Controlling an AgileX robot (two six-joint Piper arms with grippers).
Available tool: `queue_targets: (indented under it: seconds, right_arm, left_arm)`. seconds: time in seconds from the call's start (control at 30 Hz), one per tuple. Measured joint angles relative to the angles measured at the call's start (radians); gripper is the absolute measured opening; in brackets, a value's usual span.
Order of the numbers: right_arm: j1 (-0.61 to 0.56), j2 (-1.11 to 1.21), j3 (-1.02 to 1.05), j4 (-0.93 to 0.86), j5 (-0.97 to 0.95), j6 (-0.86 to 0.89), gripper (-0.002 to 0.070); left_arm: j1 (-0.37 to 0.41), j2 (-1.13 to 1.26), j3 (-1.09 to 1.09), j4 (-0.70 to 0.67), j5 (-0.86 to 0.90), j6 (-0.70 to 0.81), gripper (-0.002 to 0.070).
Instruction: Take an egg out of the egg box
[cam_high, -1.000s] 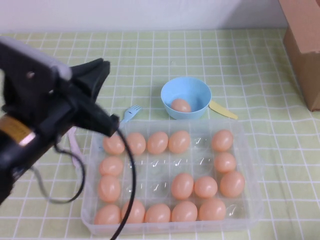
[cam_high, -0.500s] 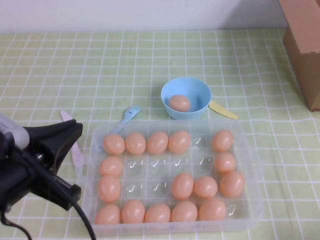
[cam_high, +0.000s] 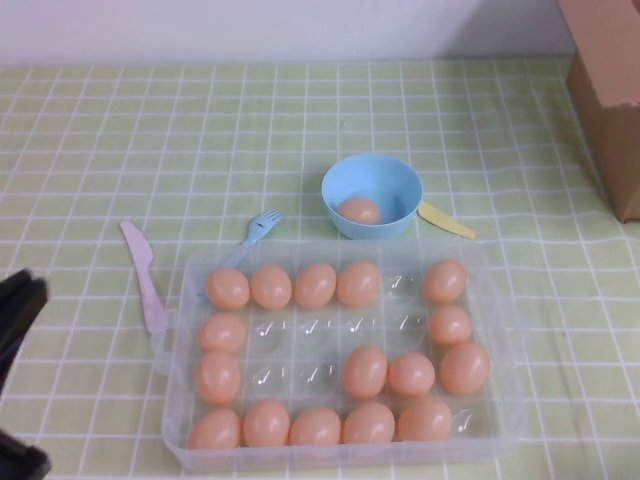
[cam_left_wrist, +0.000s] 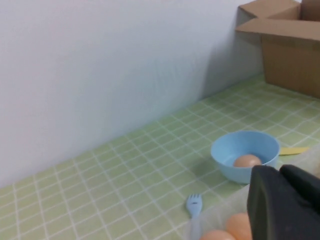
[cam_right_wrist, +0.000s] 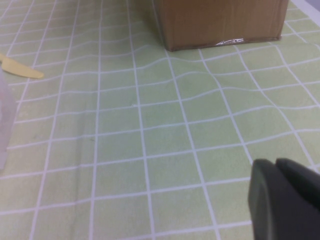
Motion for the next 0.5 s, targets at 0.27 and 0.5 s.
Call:
queue_targets:
  seconds: [0.27, 0.5]
  right_arm:
    - [0.000, 0.000, 0.000, 0.000, 0.000, 0.000, -0.0017]
    - [0.000, 0.000, 0.000, 0.002, -0.002, 0.000, -0.0017]
  left_arm:
    - [0.294, -0.318, 0.251, 0.003, 0.002, -0.143, -0.0002]
    - [0.448, -0.418, 0.354, -0.008, 0.120, -0.168, -0.0003]
